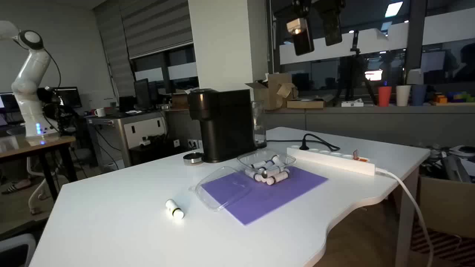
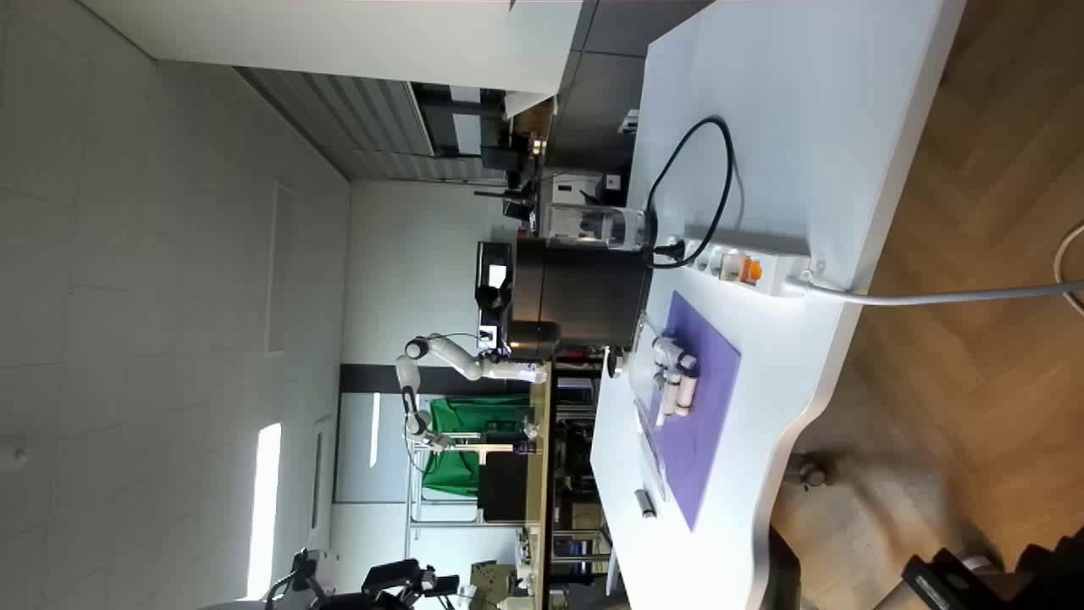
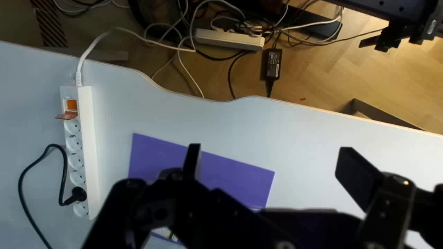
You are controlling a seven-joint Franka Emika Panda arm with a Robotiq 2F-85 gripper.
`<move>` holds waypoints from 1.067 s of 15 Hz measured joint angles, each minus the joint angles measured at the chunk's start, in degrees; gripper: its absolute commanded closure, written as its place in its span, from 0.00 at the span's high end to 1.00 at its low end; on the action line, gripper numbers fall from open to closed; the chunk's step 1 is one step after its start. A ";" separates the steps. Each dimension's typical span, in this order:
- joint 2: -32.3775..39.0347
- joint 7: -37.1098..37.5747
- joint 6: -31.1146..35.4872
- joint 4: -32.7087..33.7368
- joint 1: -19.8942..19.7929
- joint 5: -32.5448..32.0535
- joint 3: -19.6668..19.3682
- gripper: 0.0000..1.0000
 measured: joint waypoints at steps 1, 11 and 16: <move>0.00 0.00 0.00 0.00 0.00 0.00 0.00 1.00; -0.03 0.02 1.02 -0.13 0.01 -0.10 -0.16 1.00; 2.00 1.21 22.31 -3.11 -3.92 -4.81 -3.13 1.00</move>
